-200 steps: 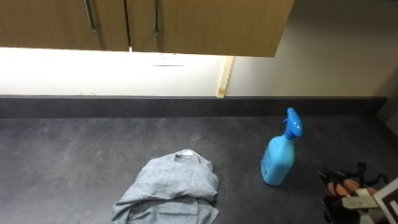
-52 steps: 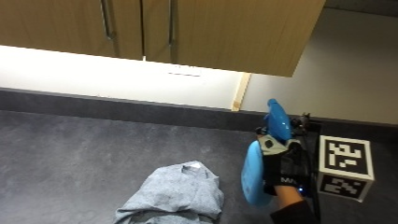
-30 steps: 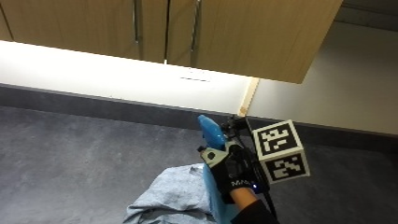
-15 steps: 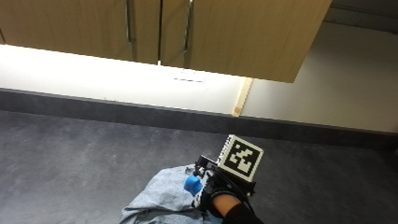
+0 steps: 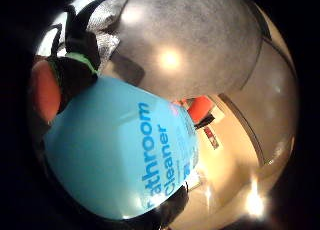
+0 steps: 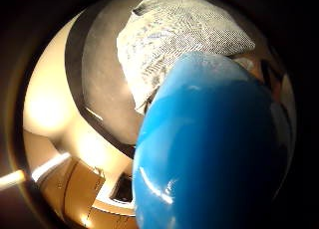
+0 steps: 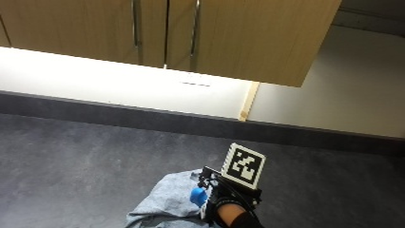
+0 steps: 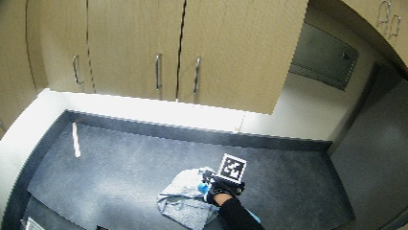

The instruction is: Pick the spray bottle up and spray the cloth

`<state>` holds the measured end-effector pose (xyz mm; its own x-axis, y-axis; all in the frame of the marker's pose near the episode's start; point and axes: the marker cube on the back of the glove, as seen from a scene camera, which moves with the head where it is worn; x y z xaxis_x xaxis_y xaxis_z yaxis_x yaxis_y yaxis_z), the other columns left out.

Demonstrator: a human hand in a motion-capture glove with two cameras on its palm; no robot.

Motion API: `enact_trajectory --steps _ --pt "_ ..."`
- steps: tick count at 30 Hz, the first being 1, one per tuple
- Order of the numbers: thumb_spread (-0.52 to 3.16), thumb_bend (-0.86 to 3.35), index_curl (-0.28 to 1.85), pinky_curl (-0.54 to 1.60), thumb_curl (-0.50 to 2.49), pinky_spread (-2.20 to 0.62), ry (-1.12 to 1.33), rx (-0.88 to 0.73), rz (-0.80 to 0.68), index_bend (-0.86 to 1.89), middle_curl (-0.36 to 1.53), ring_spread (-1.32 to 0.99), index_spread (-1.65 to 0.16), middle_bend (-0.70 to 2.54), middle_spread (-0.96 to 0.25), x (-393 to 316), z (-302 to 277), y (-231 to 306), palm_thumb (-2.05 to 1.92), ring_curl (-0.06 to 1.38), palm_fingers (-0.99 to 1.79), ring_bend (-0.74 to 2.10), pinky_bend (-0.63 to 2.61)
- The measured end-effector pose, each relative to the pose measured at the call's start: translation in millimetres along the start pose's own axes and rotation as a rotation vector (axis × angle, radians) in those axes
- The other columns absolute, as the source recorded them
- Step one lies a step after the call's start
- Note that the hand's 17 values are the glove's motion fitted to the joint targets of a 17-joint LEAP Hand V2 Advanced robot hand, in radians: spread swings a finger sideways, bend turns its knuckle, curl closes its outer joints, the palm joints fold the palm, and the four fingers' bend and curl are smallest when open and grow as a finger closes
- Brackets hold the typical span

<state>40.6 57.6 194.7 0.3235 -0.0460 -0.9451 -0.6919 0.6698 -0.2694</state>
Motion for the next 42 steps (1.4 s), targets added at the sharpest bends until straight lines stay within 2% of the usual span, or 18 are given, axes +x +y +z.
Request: enact_trajectory --steps 4,10,16,24,30,42 --pt "0.51 -0.02 0.59 0.36 0.73 0.10 -0.077 0.069 -0.074 0.28 0.53 -0.06 -0.14 0.25 -0.04 1.0 -8.0 8.0 1.18 0.46 1.15 0.22 0.21" --pt "0.50 -0.02 0.59 0.37 0.74 0.10 -0.248 0.252 -0.267 0.28 0.53 -0.06 -0.14 0.25 -0.04 -0.3 -31.0 37.3 1.18 0.47 1.15 0.22 0.21" --pt "0.50 -0.02 0.59 0.38 0.74 0.10 -0.522 0.467 -0.477 0.28 0.54 -0.06 -0.14 0.25 -0.04 8.5 -56.0 72.9 1.17 0.47 1.15 0.22 0.21" --pt "0.48 -0.02 0.59 0.39 0.74 0.10 -0.887 0.747 -0.667 0.28 0.54 -0.06 -0.14 0.25 -0.04 30.9 -67.9 99.8 1.18 0.47 1.15 0.21 0.21" --pt "0.48 -0.02 0.60 0.39 0.74 0.09 -1.032 0.846 -0.672 0.28 0.54 -0.06 -0.14 0.24 -0.04 49.8 -62.2 95.0 1.18 0.47 1.14 0.21 0.20" --pt "0.48 -0.02 0.60 0.40 0.74 0.09 -0.996 0.848 -0.698 0.28 0.54 -0.07 -0.14 0.24 -0.04 22.9 -57.1 97.0 1.18 0.48 1.14 0.20 0.20"
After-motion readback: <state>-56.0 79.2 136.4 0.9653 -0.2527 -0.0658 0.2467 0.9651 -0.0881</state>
